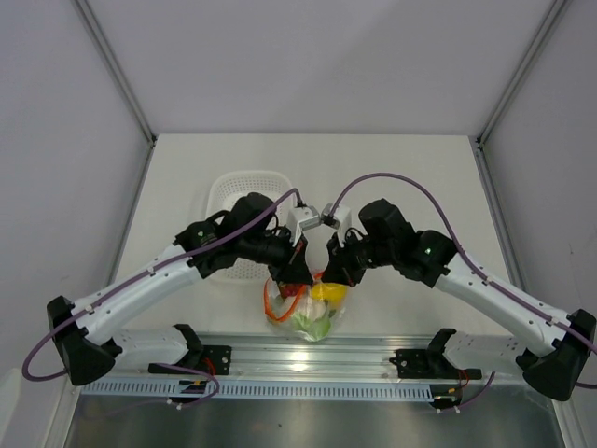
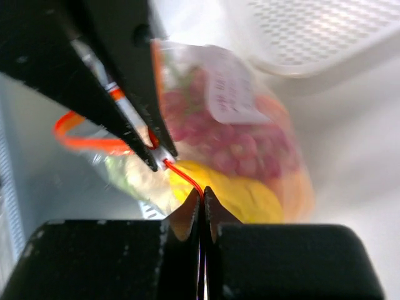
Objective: Place the food in the zip-top bag and seal the zipper
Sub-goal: Zip the zipper food storage bag at the center of the board.
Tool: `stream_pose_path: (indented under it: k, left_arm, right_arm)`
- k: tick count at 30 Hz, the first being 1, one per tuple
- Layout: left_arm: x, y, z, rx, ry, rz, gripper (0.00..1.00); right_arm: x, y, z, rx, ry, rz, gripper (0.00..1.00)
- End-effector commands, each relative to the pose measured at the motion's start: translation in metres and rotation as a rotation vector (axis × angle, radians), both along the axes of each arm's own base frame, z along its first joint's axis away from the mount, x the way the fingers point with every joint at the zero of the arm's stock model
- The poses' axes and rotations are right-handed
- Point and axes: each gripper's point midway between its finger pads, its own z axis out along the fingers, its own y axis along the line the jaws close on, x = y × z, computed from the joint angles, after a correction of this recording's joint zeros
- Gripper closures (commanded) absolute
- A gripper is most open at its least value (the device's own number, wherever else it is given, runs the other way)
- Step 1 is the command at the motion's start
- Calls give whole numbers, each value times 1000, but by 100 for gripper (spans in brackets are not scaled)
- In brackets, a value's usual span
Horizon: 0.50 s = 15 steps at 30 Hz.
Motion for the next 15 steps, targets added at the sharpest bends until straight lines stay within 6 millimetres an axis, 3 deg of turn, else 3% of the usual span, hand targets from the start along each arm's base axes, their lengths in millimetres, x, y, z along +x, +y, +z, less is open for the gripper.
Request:
stream_pose_path:
  k: [1,2,5,9,11,12,14,15]
  left_arm:
    - [1,-13,20,-24,-14,1,99]
    - [5,-12,16,9,-35,34,99]
    - [-1,-11,11,36,-41,25,99]
    - [-6,-13,1,34,-15,12,99]
    - [-7,-15,3,21,-7,7,99]
    - [-6,-16,3,24,-6,16,96]
    - [-1,-16,6,19,-22,45,83]
    - [5,-14,7,24,-37,88,58]
  right_arm:
    - [53,-16,-8,-100,-128,-310,100]
    - [70,-30,-16,-154,-120,-442,100]
    - [80,-55,-34,-229,-109,-531,100]
    - [75,-60,-30,-195,-98,-526,100]
    - [60,-42,-17,-94,-140,-412,100]
    - [54,-41,-3,-41,-173,-397,100]
    - [42,-36,3,-23,-179,-338,100]
    - [37,-34,8,-6,-182,-311,100]
